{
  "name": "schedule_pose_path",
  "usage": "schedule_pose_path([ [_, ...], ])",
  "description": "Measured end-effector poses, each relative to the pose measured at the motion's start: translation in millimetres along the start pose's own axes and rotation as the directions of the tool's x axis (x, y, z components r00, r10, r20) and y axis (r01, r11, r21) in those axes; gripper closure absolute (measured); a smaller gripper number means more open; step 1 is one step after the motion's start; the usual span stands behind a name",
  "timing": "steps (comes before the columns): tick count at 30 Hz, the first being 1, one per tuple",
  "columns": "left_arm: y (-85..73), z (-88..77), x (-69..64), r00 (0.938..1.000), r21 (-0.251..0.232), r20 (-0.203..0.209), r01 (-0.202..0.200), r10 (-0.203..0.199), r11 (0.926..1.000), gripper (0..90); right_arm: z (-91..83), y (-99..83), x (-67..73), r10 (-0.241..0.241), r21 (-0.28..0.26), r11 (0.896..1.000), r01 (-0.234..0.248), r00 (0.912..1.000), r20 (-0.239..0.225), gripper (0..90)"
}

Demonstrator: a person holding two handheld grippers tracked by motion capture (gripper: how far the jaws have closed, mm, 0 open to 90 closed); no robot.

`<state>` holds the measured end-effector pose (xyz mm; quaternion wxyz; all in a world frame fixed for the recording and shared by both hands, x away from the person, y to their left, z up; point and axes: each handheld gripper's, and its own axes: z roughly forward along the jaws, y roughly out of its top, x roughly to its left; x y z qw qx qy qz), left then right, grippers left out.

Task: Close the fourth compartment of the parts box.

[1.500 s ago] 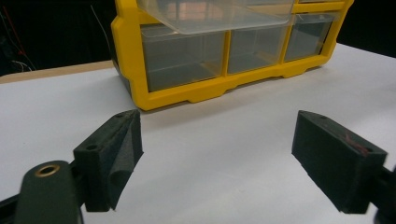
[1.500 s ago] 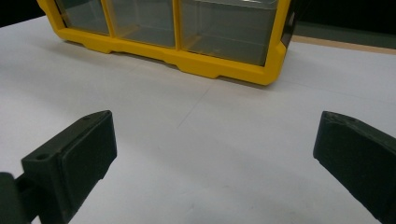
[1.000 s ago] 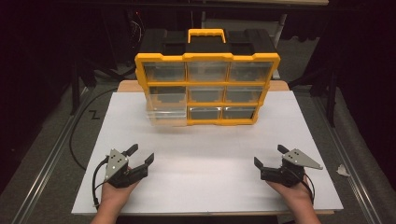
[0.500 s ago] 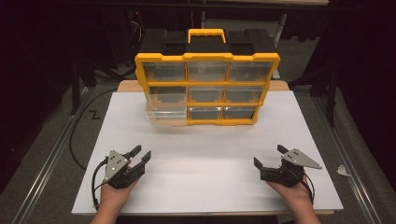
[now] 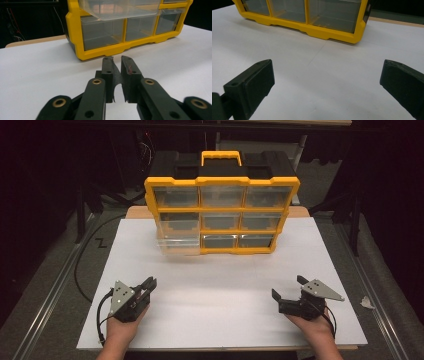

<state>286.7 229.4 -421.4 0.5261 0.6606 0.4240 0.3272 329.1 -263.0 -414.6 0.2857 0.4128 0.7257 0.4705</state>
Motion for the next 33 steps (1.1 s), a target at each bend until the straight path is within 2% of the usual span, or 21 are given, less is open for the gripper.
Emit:
schedule_pose_path([
  [7,1.1,-0.9,-0.8,1.0000,-0.006,0.004,-0.005,0.005,1.0000,89.2,-0.1,0.2,0.8,-0.002,0.000,1.000,0.002,1.0000,-0.001,0.7],
  [20,1.2,-2.1,0.1,0.9996,-0.028,0.026,0.007,-0.007,0.9996,89.6,-0.2,0.4,1.3,-0.014,0.000,1.000,0.014,0.9999,-0.010,0.7],
  [22,1.3,-2.6,0.1,0.9993,-0.028,0.034,0.020,-0.019,0.9994,89.6,-0.2,0.4,1.5,-0.015,0.001,1.000,0.015,0.9998,-0.009,0.7],
  [23,2.2,-2.7,-0.2,0.9986,-0.023,0.033,0.043,-0.042,0.9988,89.6,-0.4,0.6,2.1,-0.018,0.001,1.000,0.018,0.9998,-0.012,0.7],
  [27,5.7,-3.3,-3.8,0.9992,-0.060,0.028,0.030,-0.029,0.9977,89.6,-1.1,1.7,2.8,-0.027,-0.006,1.000,0.027,0.9996,-0.012,0.7],
  [33,10.6,1.1,-9.3,0.9984,-0.060,0.048,0.033,-0.030,0.9977,89.6,-0.2,2.5,3.7,-0.024,-0.003,1.000,0.024,0.9996,-0.011,0.7],
])
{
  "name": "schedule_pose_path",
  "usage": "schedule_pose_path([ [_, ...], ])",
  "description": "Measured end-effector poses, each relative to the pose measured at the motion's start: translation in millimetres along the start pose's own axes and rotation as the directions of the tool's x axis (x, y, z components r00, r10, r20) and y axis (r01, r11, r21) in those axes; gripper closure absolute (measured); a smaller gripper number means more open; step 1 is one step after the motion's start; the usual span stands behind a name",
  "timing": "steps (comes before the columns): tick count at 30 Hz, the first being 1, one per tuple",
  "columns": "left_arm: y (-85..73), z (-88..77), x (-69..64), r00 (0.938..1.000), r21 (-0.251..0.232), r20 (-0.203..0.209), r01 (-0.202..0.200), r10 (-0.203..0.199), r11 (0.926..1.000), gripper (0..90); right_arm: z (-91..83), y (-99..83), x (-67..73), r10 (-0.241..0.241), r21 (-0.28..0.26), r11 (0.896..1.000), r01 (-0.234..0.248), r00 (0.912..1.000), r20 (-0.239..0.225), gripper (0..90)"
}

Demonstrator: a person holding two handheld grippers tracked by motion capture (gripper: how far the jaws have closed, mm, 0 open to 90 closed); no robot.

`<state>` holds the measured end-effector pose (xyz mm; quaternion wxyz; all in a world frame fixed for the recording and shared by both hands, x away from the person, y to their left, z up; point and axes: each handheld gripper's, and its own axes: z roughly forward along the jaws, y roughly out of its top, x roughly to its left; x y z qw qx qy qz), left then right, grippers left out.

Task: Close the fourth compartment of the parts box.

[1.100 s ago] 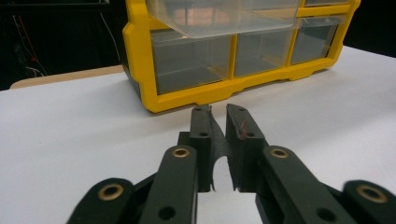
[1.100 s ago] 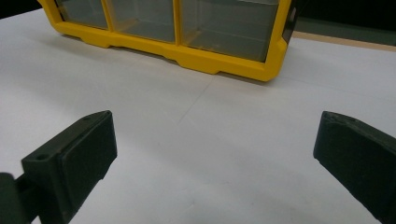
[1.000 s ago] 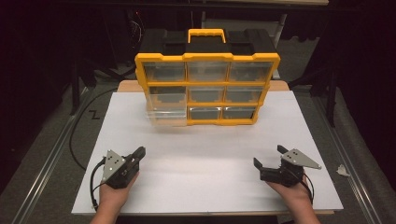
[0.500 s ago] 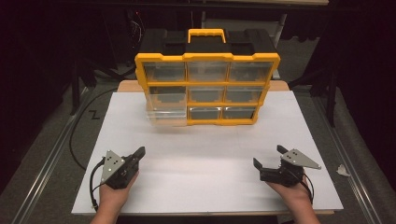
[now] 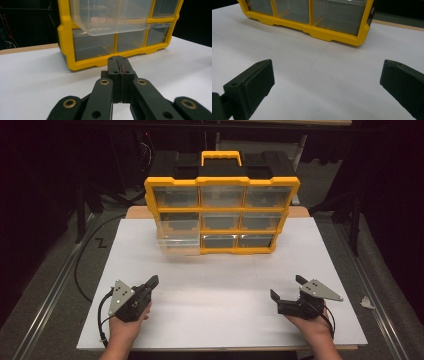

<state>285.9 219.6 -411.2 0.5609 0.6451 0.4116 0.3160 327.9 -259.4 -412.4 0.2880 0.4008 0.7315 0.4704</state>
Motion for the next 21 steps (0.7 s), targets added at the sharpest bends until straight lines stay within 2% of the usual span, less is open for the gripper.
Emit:
schedule_pose_path([
  [3,7.5,3.6,-3.3,0.9999,-0.002,-0.006,0.011,-0.011,0.9999,89.7,0.4,0.6,0.9,0.003,-0.003,1.000,-0.003,1.0000,-0.003,0.7],
  [4,14.3,6.7,-5.8,1.0000,-0.004,0.007,0.007,-0.007,1.0000,89.7,0.6,0.7,1.9,0.000,-0.001,1.000,0.000,1.0000,-0.005,0.7],
  [5,14.3,6.7,-5.8,1.0000,-0.004,0.007,0.007,-0.007,1.0000,89.8,0.7,0.7,2.6,0.001,0.001,1.000,-0.001,1.0000,-0.005,0.6],
  [6,19.1,11.0,-8.8,0.9999,-0.013,0.002,-0.013,0.013,0.9998,89.8,0.8,1.0,3.0,-0.001,0.001,1.000,0.001,1.0000,-0.005,0.7],
  [13,34.4,32.6,-12.0,0.9985,-0.029,0.012,0.054,-0.053,0.9982,89.8,2.8,3.5,6.8,-0.015,-0.005,1.000,0.015,0.9997,-0.018,0.7],
  [21,49.9,50.0,-14.5,0.9990,-0.027,0.003,0.045,-0.045,0.9986,89.8,5.7,3.9,11.1,-0.031,-0.002,1.000,0.031,0.9991,-0.027,0.7],
])
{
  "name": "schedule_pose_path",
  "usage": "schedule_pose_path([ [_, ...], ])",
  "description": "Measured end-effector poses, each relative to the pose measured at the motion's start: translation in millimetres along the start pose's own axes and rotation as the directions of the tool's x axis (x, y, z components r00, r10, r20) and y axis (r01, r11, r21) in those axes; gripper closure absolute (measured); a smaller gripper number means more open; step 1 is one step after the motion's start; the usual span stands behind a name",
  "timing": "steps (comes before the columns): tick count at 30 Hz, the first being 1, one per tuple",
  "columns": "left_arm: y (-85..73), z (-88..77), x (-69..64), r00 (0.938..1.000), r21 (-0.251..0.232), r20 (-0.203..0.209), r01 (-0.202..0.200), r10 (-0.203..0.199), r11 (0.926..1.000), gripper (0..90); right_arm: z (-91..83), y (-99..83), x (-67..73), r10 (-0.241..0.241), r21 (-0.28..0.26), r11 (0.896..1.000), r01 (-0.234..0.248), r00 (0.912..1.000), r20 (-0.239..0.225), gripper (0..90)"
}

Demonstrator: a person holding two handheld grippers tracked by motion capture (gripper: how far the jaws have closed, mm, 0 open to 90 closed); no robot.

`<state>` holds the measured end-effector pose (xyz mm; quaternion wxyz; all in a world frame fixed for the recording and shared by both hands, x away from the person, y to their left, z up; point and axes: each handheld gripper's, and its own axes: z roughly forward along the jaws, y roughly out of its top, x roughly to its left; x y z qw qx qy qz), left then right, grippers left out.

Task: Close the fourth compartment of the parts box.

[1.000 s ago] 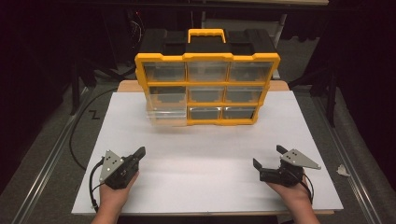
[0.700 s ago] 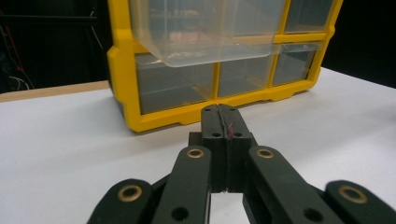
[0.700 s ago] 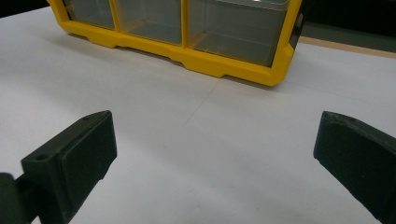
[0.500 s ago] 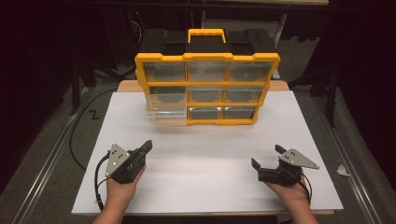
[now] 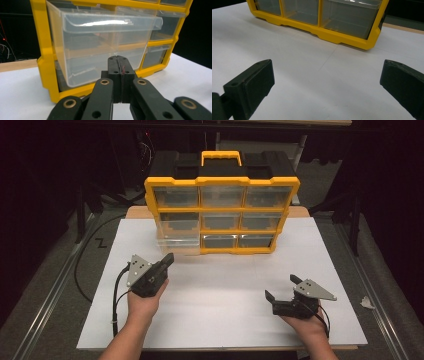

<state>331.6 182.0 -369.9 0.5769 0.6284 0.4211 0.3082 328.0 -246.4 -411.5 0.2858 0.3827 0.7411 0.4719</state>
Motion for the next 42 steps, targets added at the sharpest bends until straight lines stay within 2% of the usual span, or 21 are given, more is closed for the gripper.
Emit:
schedule_pose_path([
  [7,4.8,11.2,-5.6,0.9999,0.011,0.000,-0.011,0.011,0.9999,89.7,0.5,-1.2,-1.9,0.009,-0.001,1.000,-0.009,1.0000,-0.004,0.7],
  [15,9.7,19.6,-12.1,0.9998,-0.001,0.000,-0.021,0.021,0.9998,89.7,0.6,-1.8,-1.4,0.007,0.000,1.000,-0.007,0.9999,-0.014,0.7],
  [29,18.9,23.4,-15.3,0.9997,-0.024,-0.003,-0.024,0.024,0.9994,89.7,-0.3,-1.9,-2.0,0.020,-0.005,1.000,-0.020,0.9998,-0.007,0.7],
  [42,26.1,28.5,-14.4,0.9994,-0.027,-0.018,-0.031,0.030,0.9992,89.7,-0.5,-1.8,-3.3,0.019,-0.010,1.000,-0.019,0.9998,-0.007,0.7],
])
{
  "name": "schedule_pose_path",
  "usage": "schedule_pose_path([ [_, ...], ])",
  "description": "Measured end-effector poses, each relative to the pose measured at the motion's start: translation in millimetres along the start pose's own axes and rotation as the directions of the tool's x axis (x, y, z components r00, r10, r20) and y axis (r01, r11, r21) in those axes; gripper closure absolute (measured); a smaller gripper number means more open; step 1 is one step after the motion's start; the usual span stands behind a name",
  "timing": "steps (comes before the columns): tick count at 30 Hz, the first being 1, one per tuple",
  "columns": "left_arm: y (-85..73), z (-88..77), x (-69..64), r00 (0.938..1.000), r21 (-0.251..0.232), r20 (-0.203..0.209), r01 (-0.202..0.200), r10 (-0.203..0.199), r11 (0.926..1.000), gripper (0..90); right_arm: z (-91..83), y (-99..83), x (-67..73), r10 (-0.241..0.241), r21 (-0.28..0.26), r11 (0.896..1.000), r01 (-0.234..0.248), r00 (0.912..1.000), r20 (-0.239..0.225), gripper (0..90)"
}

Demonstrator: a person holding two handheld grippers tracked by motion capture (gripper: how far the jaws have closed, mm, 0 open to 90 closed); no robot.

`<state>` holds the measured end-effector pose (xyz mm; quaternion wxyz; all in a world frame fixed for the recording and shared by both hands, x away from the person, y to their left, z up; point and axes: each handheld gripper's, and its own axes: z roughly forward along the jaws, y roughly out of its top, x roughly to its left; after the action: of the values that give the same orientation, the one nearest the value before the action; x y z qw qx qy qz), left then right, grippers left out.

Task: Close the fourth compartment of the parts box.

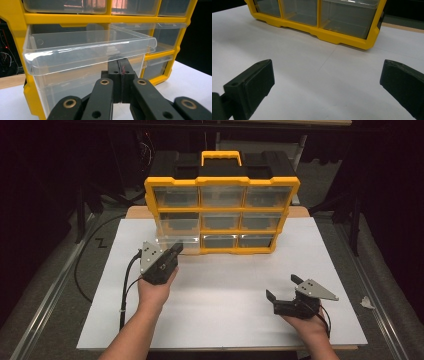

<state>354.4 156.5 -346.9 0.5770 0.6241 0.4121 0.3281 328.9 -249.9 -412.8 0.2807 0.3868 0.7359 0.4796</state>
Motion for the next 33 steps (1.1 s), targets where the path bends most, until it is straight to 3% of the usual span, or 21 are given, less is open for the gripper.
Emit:
schedule_pose_path([
  [33,3.9,23.1,14.8,0.9984,0.017,-0.054,0.014,-0.013,0.9998,89.7,-0.6,-0.3,-0.9,0.008,-0.006,1.000,-0.008,1.0000,-0.001,0.7],
])
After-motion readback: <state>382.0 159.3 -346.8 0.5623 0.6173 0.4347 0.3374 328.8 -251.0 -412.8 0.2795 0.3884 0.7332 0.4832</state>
